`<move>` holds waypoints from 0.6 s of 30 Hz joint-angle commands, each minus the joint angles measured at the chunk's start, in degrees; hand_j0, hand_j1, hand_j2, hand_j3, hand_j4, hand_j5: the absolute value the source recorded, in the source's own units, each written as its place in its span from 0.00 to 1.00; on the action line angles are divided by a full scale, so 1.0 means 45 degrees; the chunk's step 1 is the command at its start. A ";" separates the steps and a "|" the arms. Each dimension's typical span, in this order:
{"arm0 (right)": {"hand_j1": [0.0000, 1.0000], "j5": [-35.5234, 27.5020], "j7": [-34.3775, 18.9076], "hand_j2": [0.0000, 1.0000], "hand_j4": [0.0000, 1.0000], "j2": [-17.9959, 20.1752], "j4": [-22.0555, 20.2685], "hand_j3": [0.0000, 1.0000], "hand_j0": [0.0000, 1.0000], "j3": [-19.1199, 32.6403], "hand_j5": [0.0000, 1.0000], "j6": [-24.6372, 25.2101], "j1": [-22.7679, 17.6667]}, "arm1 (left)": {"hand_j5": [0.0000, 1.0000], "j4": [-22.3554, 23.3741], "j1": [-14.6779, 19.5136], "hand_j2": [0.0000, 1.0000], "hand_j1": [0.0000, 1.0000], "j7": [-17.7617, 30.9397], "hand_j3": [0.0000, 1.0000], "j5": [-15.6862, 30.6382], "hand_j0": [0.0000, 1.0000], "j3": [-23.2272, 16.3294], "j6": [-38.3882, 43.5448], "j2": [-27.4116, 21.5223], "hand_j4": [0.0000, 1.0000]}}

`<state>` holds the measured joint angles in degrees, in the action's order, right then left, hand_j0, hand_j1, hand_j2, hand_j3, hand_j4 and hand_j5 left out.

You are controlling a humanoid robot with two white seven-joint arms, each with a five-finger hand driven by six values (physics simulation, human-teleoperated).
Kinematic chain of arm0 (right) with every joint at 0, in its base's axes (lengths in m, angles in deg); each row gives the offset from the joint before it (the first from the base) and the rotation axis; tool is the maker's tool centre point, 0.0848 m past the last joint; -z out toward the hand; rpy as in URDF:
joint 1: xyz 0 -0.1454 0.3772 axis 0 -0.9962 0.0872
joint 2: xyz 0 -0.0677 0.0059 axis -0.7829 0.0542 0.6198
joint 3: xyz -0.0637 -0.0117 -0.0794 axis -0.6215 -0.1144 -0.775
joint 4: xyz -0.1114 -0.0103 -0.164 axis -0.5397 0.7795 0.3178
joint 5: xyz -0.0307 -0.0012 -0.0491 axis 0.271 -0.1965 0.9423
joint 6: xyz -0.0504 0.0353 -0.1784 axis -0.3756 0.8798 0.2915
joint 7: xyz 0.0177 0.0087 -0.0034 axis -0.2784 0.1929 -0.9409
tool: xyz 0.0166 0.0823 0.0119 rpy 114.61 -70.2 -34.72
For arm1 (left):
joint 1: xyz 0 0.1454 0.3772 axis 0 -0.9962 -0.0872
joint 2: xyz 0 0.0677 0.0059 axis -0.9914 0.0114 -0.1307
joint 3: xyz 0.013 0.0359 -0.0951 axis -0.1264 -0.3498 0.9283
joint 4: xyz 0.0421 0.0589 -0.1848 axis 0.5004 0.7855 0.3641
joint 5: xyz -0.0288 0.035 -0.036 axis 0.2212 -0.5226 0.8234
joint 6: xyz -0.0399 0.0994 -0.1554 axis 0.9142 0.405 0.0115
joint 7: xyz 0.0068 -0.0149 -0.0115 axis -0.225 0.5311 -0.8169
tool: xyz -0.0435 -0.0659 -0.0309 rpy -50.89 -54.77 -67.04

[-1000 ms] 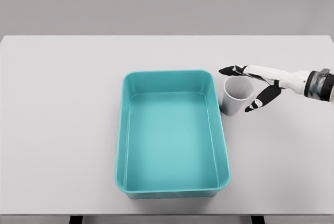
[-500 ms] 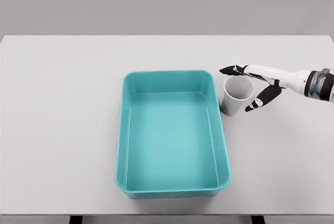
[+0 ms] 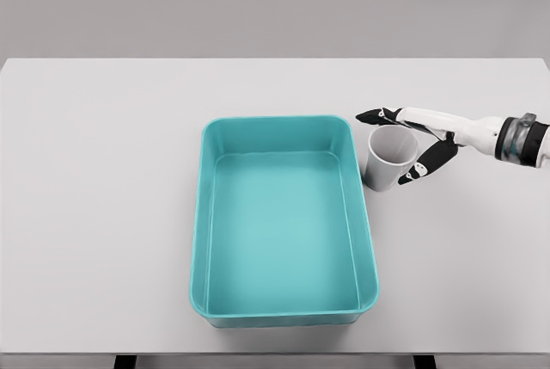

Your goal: Put the paper cup into the basket with your right arm

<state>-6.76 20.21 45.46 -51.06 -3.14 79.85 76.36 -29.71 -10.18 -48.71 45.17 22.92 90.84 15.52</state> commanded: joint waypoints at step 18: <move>0.76 -0.0026 0.0003 0.76 0.76 0.0067 0.0015 0.76 0.76 0.0101 0.76 -0.0702 -0.0020 | 1.00 -0.0018 0.0000 1.00 1.00 0.0003 1.00 0.0000 1.00 0.0000 0.0000 -0.0001 1.00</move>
<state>-6.55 20.22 45.63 -51.01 -2.85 77.49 76.27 -29.73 -10.18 -48.72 45.17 22.92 90.84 15.52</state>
